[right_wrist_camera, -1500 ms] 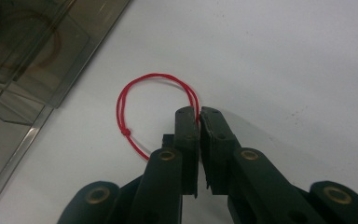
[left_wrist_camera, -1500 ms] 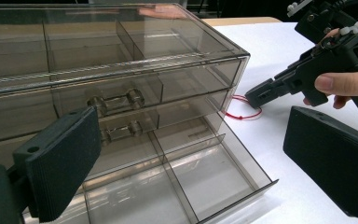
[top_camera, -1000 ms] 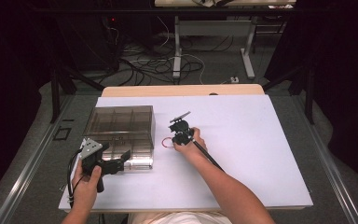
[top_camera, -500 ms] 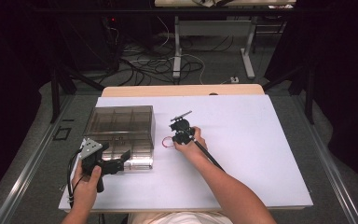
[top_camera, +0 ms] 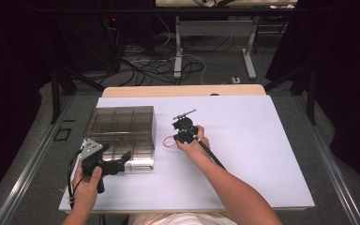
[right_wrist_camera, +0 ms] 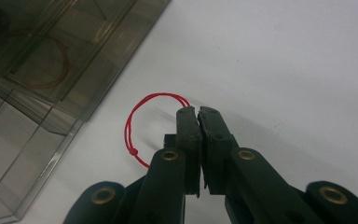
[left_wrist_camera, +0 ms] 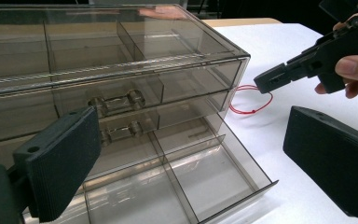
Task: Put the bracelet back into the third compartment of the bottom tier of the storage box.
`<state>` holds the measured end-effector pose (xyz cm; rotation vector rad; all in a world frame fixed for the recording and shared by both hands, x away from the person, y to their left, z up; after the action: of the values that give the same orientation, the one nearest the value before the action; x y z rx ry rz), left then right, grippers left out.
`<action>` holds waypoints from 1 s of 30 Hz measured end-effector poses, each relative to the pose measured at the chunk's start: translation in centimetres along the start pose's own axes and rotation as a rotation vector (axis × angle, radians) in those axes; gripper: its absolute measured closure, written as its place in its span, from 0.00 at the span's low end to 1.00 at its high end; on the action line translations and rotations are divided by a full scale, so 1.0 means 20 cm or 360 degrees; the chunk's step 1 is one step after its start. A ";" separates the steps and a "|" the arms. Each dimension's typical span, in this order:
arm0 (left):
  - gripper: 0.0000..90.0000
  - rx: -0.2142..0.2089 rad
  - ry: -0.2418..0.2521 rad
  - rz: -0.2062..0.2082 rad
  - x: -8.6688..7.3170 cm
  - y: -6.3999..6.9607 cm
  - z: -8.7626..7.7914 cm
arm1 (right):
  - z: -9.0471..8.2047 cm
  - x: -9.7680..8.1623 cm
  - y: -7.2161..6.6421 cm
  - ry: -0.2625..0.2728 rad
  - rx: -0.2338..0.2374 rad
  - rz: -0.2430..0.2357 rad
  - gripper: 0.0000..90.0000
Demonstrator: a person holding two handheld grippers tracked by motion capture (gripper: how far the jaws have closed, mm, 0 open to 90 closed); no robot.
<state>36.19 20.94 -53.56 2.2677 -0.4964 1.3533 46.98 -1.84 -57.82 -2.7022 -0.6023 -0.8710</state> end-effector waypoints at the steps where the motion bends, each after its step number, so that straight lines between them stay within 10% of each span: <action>1: 0.04 0.0000 0.0001 0.0000 0.00 0.00 0.00 | 0.00 0.01 0.00 0.0049 0.0015 0.0007 0.97; 30: 0.05 0.0004 0.0000 -0.0004 0.00 0.00 0.00 | -0.24 0.01 -0.05 0.0127 0.0132 -0.0078 0.97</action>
<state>36.19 20.96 -53.58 2.2696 -0.4921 1.3540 44.33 -2.52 -53.80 -2.5754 -0.6747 -0.9398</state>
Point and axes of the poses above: each handheld gripper's, and its own axes: z roughly forward along the jaws, x roughly out of its top, y roughly to its right, the point moved 7 cm from there along z, roughly forward along the jaws, and after that the axes turned 4 degrees about -x, right-handed, at the moved point
